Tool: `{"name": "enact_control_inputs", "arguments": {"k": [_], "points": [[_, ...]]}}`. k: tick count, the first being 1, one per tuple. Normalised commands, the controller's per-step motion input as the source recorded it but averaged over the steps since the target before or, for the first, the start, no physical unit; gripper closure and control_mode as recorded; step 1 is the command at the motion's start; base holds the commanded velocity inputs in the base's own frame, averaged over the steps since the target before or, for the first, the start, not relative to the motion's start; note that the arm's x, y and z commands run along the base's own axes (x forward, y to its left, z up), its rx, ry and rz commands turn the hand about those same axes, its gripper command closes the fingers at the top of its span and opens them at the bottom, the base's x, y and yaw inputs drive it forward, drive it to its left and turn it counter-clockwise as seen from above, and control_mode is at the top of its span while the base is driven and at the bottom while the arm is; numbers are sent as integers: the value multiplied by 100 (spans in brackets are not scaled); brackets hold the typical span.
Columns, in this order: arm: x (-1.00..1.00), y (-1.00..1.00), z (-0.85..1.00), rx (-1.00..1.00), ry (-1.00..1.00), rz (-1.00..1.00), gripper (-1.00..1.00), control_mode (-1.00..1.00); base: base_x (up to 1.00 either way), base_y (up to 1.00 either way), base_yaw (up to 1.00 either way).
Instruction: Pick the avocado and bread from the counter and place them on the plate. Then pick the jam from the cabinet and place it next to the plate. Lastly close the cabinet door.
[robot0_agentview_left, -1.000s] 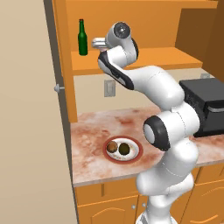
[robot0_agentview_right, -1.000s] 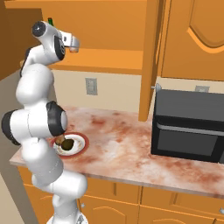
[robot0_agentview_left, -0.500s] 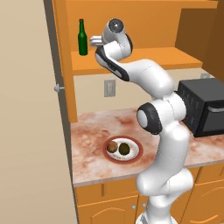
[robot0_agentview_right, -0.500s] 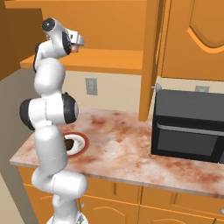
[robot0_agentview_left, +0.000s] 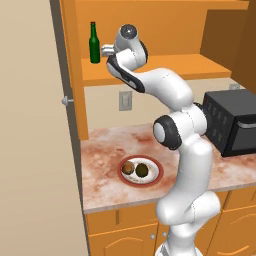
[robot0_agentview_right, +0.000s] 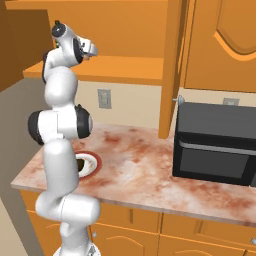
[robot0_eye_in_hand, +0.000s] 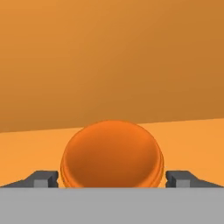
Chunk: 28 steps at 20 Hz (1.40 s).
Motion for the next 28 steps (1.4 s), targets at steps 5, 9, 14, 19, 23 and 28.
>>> {"name": "enact_control_inputs", "arguments": {"k": [5,9,14,19,23,28], "points": [[7,1,-4,0,-1,0,100,-100,0,0,0],[-68,-5,0,1,-26,0,100,-100,0,0,0],[-100,-6,2,3,-40,2,100,-100,0,0,0],[-100,-31,1,9,-20,3,100,-100,0,0,0],[-100,-58,17,20,-2,0,100,-100,0,0,0],[-100,-53,27,14,0,0,100,-100,0,0,0]]}}
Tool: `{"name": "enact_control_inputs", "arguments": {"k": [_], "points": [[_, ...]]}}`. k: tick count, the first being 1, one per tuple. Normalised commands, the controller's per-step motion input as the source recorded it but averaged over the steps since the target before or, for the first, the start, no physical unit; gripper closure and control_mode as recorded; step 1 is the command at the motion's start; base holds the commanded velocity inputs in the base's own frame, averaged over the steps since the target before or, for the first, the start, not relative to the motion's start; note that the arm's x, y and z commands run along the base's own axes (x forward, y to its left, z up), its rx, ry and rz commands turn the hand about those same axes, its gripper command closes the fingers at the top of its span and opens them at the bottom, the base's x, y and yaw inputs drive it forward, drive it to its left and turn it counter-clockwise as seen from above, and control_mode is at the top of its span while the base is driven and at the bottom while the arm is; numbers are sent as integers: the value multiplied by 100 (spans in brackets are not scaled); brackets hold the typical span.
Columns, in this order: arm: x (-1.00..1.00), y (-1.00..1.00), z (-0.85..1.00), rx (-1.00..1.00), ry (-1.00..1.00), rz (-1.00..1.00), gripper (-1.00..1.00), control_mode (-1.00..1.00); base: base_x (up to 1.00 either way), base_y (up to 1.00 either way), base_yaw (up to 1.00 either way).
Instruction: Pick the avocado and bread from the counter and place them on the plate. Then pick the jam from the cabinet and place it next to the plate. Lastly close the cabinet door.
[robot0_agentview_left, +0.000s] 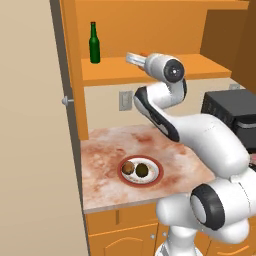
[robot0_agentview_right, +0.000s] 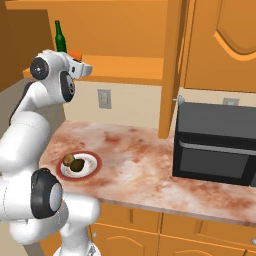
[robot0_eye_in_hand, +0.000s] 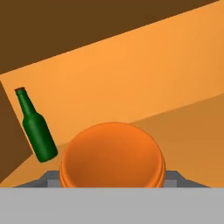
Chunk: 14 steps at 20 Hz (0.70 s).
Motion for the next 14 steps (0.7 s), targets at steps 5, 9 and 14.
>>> {"name": "enact_control_inputs", "arguments": {"k": [5,9,14], "points": [[-100,-46,10,2,2,0,100,-100,0,0,0],[-100,-40,-18,-1,8,0,100,-100,0,0,0],[-97,-31,-57,-9,13,2,100,-100,0,0,0]]}}
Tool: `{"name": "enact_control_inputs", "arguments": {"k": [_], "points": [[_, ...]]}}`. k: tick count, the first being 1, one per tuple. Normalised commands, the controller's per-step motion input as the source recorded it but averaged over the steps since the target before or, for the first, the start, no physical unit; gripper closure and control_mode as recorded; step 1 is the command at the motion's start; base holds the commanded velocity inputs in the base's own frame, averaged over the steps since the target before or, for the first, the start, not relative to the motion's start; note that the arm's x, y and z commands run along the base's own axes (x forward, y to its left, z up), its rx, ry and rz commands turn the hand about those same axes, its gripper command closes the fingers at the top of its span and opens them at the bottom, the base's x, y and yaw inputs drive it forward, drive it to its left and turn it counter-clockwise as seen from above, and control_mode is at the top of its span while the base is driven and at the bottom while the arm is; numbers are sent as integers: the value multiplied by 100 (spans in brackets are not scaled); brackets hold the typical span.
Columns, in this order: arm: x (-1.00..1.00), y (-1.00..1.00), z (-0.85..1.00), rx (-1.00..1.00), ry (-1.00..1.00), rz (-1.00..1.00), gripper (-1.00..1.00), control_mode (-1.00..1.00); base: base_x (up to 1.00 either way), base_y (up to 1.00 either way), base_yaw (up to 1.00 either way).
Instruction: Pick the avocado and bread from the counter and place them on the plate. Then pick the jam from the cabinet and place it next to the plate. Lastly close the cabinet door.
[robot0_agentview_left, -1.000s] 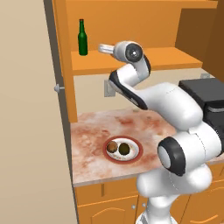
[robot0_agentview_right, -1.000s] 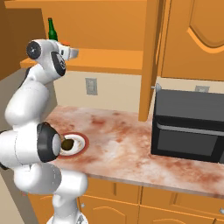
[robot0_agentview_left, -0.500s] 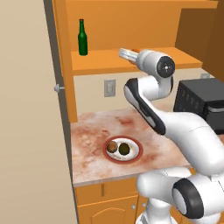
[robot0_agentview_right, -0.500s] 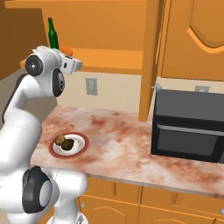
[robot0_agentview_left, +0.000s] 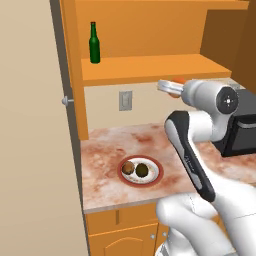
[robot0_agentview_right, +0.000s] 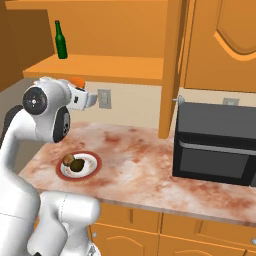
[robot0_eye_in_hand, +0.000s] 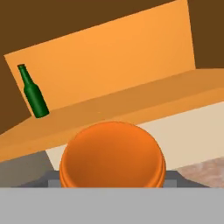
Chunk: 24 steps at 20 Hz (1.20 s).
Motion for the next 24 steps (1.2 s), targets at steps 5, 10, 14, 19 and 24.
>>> {"name": "enact_control_inputs", "arguments": {"k": [5,10,14,19,24], "points": [[-60,-14,-94,-23,28,2,100,-100,0,0,0],[-11,-11,-86,-21,18,3,100,-100,0,0,0],[3,-19,-52,-5,1,12,100,-100,0,0,0],[26,-16,-47,0,0,14,100,-100,0,0,0],[69,-1,-62,-3,0,15,100,-100,0,0,0]]}}
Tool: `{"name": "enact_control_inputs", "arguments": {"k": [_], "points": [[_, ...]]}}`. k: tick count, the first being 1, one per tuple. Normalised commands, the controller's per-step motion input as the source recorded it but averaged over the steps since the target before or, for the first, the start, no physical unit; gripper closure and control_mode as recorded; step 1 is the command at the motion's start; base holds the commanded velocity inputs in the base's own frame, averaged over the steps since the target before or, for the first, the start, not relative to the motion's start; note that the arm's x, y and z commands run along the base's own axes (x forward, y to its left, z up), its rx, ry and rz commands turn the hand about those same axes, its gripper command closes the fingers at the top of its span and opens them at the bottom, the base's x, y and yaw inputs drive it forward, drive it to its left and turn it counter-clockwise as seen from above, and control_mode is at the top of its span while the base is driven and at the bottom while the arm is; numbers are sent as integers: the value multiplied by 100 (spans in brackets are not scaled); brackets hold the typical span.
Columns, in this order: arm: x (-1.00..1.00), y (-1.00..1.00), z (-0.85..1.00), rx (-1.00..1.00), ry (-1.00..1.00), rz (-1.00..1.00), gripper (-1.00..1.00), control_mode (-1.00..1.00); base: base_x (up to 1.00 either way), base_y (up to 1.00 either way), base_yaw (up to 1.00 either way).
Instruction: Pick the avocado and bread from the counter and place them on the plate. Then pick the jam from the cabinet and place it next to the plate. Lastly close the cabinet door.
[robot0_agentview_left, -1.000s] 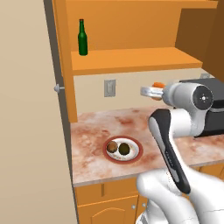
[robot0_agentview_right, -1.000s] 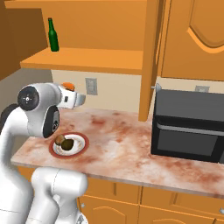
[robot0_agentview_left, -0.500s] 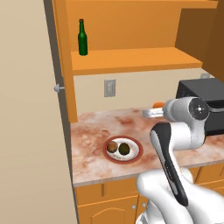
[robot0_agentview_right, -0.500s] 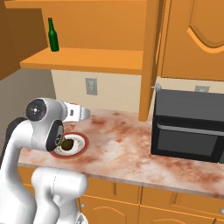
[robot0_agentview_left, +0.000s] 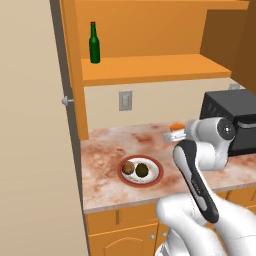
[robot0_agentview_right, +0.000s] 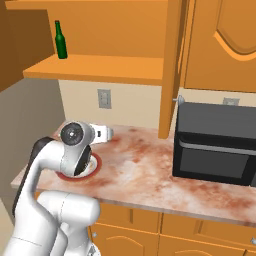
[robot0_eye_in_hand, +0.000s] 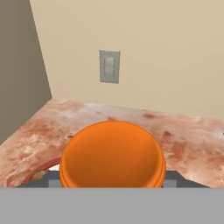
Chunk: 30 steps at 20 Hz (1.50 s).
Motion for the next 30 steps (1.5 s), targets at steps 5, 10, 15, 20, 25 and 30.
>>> {"name": "enact_control_inputs", "arguments": {"k": [5,10,15,20,25,30], "points": [[99,5,-56,-3,7,4,100,-100,0,0,0],[97,0,-26,-1,15,0,100,-100,0,0,0],[23,0,-3,0,7,2,100,-100,0,0,0],[0,0,-34,0,0,0,100,-100,0,0,0],[1,0,-38,0,0,0,100,-100,0,0,0],[18,-3,-24,0,0,0,100,-100,0,0,0]]}}
